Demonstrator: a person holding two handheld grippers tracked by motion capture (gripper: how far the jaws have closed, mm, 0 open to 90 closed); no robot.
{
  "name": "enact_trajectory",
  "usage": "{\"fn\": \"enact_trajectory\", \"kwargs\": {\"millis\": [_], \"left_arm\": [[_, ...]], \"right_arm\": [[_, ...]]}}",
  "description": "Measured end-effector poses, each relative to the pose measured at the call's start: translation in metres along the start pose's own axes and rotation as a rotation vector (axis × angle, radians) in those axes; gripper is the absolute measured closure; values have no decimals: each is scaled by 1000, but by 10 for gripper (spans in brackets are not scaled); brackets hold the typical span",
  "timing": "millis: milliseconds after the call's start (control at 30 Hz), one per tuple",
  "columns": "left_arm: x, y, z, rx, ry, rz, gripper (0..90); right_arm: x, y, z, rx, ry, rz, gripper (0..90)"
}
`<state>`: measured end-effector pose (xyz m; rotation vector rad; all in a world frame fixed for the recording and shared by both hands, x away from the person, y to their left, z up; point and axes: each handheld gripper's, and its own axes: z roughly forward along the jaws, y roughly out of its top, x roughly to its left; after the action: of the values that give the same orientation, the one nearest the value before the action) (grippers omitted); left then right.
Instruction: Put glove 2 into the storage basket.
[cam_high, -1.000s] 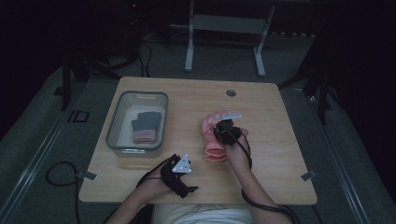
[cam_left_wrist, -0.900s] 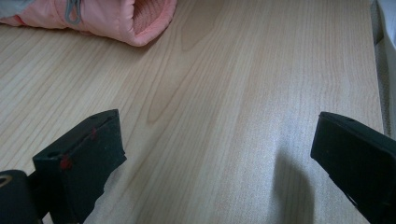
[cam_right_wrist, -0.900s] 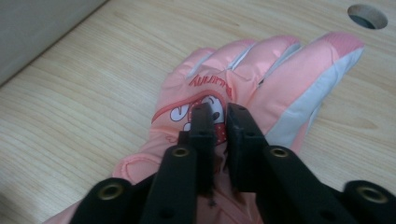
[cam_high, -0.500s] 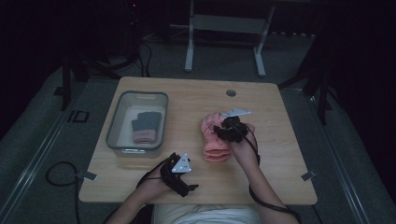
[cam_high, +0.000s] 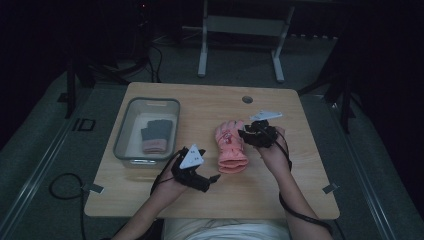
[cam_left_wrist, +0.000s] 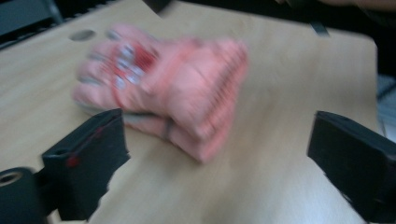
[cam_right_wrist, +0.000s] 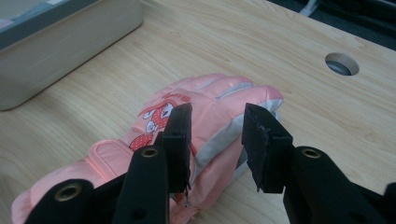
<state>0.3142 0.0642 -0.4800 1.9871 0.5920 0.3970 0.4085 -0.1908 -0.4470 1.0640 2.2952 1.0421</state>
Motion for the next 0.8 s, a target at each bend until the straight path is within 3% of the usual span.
{"fn": "enact_trajectory", "kwargs": {"millis": [133, 233, 300, 333, 367, 400, 467, 533, 633, 767, 800], "left_arm": [[17, 25, 10, 55, 53, -26, 67], [30, 42, 21, 81, 115, -58, 134], [35, 47, 26, 94, 129, -70, 152], [42, 53, 34, 89, 153, -99, 152], [46, 54, 38, 91, 149, -112, 314], [48, 55, 42, 102, 145, -117, 380], [52, 53, 53, 137, 135, -123, 423], [53, 48, 66, 181, 134, -145, 422], [53, 38, 85, 265, 137, -178, 300], [58, 29, 98, 292, 126, -273, 198], [60, 25, 105, 315, 105, -316, 179]], "right_arm": [[-3, -2, -3, -30, 37, -15, 634], [-7, -3, 0, -41, 34, -21, 636], [-8, -3, 1, -44, 30, -21, 637], [-9, -2, 3, -41, 24, -20, 639], [-11, -2, 7, -45, 28, -20, 642], [-11, -2, 9, -44, 27, -19, 643], [-10, -4, 14, -31, 34, -22, 640], [-10, -9, 19, -16, 43, -19, 629], [-11, -22, 26, 17, 39, -20, 594], [-20, -38, 32, 55, 38, 20, 523], [-25, -46, 37, 96, 49, 43, 483]]}}
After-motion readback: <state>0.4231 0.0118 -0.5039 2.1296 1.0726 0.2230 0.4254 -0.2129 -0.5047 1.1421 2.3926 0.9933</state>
